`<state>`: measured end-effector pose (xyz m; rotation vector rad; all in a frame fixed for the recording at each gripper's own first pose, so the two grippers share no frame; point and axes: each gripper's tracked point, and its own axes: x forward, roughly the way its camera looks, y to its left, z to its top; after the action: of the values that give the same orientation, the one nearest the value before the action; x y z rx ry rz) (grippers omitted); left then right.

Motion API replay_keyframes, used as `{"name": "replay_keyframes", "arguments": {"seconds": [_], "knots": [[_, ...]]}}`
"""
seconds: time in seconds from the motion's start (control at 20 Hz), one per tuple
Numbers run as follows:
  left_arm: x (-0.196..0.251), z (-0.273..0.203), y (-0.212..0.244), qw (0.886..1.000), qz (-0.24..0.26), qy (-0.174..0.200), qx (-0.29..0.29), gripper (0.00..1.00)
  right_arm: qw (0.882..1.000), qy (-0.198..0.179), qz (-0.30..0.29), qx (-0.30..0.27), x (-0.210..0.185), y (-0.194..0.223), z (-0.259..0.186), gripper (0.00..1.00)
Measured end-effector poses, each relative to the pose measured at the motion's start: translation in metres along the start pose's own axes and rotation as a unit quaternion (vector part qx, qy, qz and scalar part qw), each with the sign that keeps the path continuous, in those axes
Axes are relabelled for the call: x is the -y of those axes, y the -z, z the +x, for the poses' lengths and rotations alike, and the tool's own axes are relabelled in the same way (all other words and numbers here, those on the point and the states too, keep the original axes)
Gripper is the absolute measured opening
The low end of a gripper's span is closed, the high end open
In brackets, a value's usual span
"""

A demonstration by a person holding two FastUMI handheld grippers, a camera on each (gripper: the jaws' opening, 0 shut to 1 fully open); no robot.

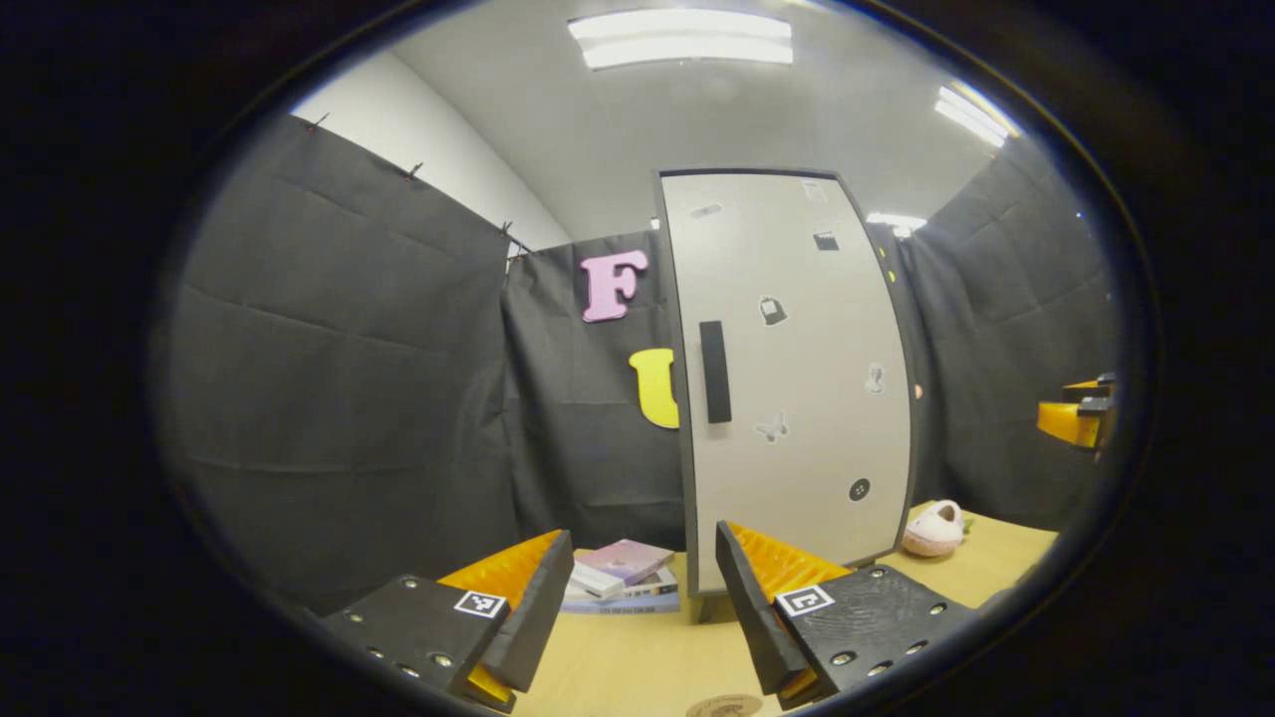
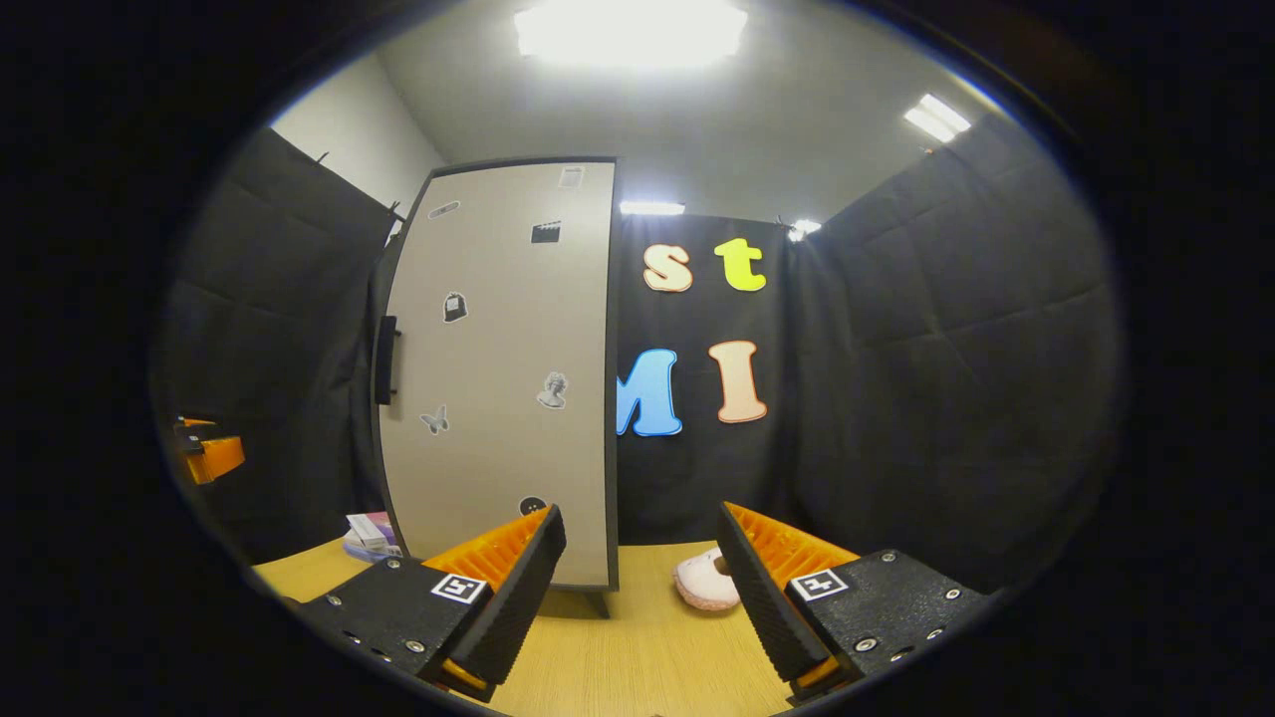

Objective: Open the cabinet door with the right hand, grasp the bottle in the cabinet with the left hand and place it on the coaster, then close the cabinet door with the right hand.

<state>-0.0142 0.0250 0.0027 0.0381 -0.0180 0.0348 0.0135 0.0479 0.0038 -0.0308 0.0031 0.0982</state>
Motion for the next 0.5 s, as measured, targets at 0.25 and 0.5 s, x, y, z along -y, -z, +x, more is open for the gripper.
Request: {"name": "replay_keyframes", "arguments": {"seconds": [0.25, 0.5], "knots": [[-0.033, -0.014, -0.004, 0.999, 0.015, -0.029, 0.006, 0.85, 0.999, -0.03, 0.0, 0.012, -0.031, -0.019, 0.02, 0.95], [-0.069, -0.035, 0.001, 0.997, 0.022, -0.066, 0.01, 0.84, 0.998, -0.064, 0.015, 0.012, -0.073, -0.035, 0.045, 0.95]]}}
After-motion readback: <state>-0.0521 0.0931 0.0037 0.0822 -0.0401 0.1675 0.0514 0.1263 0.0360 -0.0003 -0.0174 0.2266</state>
